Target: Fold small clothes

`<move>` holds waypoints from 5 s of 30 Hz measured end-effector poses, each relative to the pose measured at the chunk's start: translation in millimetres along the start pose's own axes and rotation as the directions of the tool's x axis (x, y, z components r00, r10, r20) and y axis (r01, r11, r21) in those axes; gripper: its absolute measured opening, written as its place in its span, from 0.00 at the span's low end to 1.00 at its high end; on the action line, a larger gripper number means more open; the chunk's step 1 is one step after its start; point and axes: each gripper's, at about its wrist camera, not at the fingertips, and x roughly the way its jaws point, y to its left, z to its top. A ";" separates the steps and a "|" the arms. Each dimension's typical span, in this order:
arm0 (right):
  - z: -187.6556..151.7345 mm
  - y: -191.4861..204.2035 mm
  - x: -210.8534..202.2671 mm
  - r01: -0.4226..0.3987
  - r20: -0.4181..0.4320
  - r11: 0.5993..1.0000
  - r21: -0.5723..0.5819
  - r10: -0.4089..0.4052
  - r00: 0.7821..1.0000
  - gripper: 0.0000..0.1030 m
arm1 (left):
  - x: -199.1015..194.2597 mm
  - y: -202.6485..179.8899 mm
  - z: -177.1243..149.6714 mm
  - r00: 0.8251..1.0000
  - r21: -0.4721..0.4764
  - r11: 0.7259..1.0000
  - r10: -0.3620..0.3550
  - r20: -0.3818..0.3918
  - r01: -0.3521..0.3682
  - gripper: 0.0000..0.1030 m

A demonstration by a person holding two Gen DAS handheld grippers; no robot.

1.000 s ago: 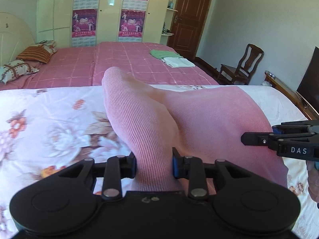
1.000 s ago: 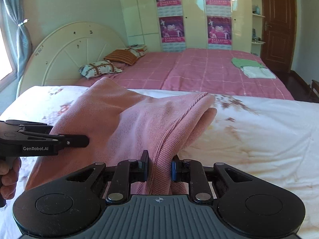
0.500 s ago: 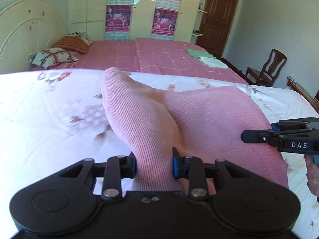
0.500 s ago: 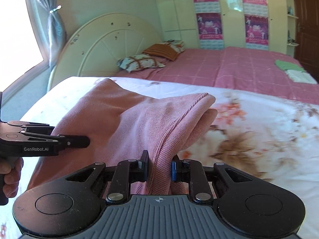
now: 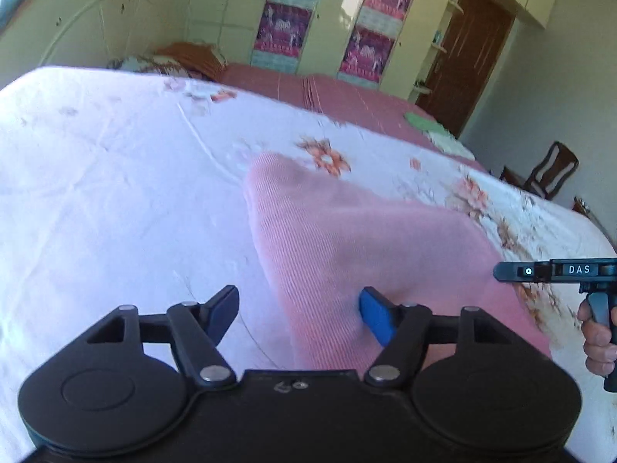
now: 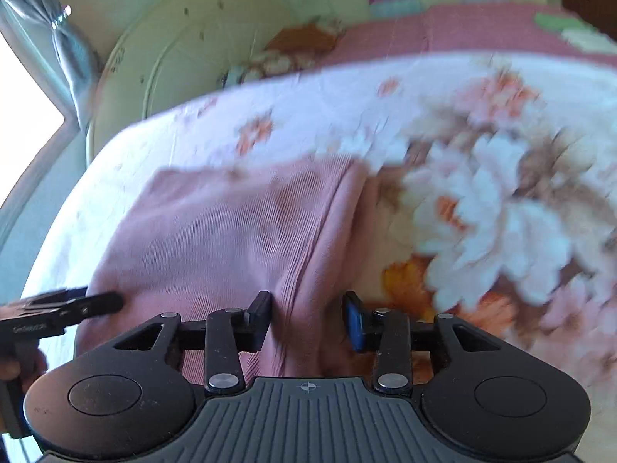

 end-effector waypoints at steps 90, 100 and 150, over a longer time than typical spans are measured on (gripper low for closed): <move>-287.6 179.4 -383.3 0.335 0.415 0.929 -0.158 -0.245 0.876 1.00 | -390.3 -235.8 -225.2 0.900 0.086 0.950 0.253 0.355 -0.301 1.00; -295.0 186.1 -403.0 0.344 0.438 0.921 -0.183 -0.237 0.867 1.00 | -406.7 -242.0 -230.5 0.893 0.089 0.953 0.235 0.384 -0.289 1.00; -297.5 173.5 -428.3 0.340 0.468 0.924 -0.174 -0.226 0.854 1.00 | -415.3 -254.7 -223.5 0.889 0.113 0.951 0.220 0.401 -0.286 1.00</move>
